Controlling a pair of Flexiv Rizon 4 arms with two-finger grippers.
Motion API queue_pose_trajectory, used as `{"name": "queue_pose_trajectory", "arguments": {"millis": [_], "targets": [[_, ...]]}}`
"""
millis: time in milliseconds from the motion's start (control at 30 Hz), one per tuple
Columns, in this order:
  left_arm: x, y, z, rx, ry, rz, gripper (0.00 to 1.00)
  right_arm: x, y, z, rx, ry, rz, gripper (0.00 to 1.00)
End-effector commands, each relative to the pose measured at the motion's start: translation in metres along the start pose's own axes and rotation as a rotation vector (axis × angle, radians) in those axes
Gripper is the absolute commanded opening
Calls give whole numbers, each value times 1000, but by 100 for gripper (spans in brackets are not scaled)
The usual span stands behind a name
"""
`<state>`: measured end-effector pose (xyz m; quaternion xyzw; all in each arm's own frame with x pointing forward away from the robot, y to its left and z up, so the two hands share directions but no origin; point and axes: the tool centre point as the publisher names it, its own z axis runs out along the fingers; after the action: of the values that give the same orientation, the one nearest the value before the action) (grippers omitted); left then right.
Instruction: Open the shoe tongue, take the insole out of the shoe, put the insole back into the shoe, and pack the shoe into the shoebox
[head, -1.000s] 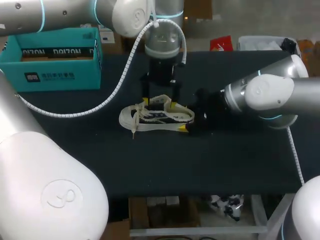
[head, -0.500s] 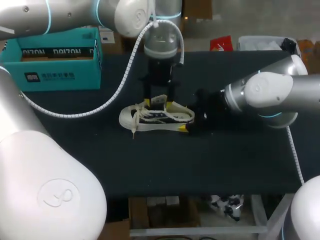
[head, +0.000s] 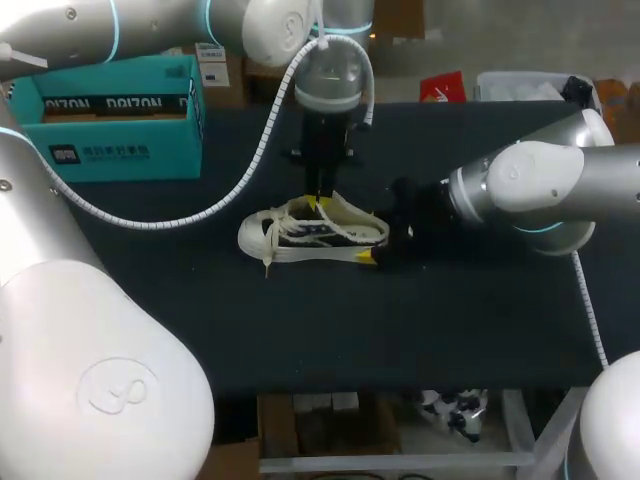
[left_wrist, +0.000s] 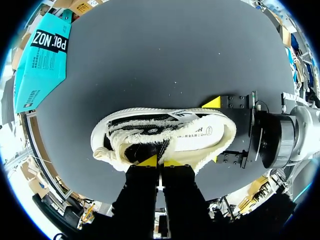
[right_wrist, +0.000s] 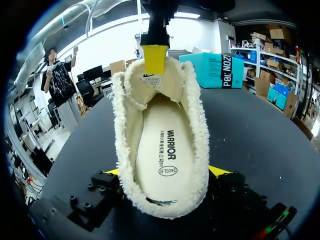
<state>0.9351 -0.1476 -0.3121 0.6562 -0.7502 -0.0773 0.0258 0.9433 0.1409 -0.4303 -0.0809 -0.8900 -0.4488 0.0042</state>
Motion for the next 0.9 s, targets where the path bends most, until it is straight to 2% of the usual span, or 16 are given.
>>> {"name": "queue_pose_trajectory", "arguments": {"millis": [33,167,400,500,633,833,900], "targets": [[-20,13,-4,52,57,-3,0,-4,-8,7,-3,-1,0,0],[-38,24,-5,97,115,1,0,-4,-8,7,-3,-1,0,0],[-66,27,5,128,208,-13,0,-4,-8,7,-3,-1,0,0],[-78,21,14,121,238,-15,0,-4,-8,7,-3,-1,0,0],[-81,13,27,108,254,-8,0,-4,-8,7,-3,-1,0,0],[-87,3,30,107,272,11,0,-4,-8,7,-3,-1,0,0],[-88,5,27,114,287,42,17,-4,-8,7,-3,-1,0,0]]}}
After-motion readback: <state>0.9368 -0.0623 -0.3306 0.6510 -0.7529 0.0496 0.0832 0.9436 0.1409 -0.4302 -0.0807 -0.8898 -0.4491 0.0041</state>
